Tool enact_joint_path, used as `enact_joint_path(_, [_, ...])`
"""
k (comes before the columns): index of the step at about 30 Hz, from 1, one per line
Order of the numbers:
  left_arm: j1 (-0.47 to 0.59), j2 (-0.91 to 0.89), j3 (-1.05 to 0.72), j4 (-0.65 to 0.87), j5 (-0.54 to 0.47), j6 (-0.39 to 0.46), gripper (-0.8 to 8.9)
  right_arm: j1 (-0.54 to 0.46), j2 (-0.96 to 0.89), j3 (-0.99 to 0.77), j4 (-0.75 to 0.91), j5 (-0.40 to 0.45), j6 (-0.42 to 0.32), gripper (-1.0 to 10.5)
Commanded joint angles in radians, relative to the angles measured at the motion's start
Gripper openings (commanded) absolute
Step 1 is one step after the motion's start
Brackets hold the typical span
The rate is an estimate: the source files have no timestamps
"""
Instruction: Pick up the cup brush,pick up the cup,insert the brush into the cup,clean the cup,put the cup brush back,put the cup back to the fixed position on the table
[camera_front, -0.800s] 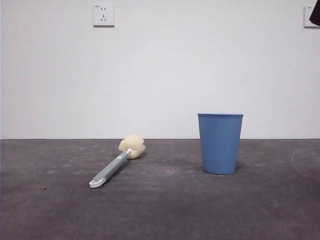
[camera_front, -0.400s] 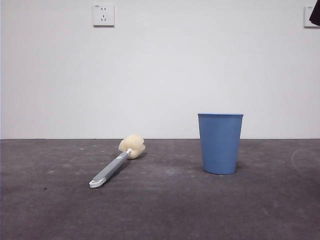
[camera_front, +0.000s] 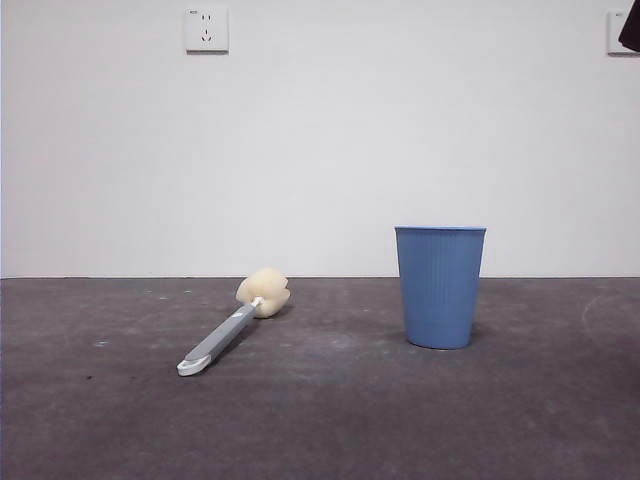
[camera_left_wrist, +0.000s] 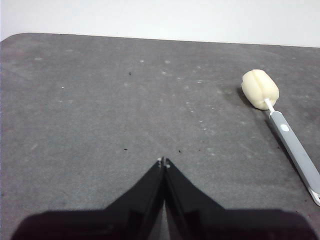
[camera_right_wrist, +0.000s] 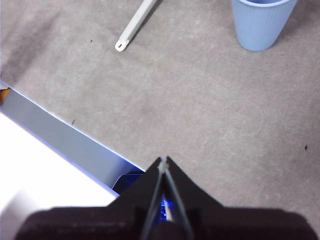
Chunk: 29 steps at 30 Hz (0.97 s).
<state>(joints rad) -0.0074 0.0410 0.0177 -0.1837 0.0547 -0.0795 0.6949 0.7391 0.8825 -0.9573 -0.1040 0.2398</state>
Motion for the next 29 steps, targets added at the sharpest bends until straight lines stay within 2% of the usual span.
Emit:
enact_joint_path(1, [0.002, -0.002, -0.012, -0.001, 0.0, -0.006, -0.03, 0.001, -0.001, 0.002, 0.003, 0.005, 0.006, 0.0])
enact_joint_path(19, [0.003, -0.002, -0.012, -0.001, 0.0, -0.006, -0.03, 0.001, -0.001, 0.002, 0.003, 0.005, 0.003, 0.0])
enact_joint_path(20, [0.002, -0.002, -0.012, -0.001, 0.0, -0.006, -0.03, 0.001, -0.005, 0.002, 0.008, 0.012, -0.045, 0.0])
enact_joint_path(25, [0.002, -0.003, -0.012, -0.001, 0.0, -0.006, -0.03, -0.08, -0.052, -0.001, 0.148, 0.126, -0.151, 0.0])
enact_joint_path(29, [0.003, -0.002, -0.012, -0.001, 0.0, -0.006, -0.03, -0.224, -0.116, -0.048, 0.318, 0.064, -0.184, 0.0])
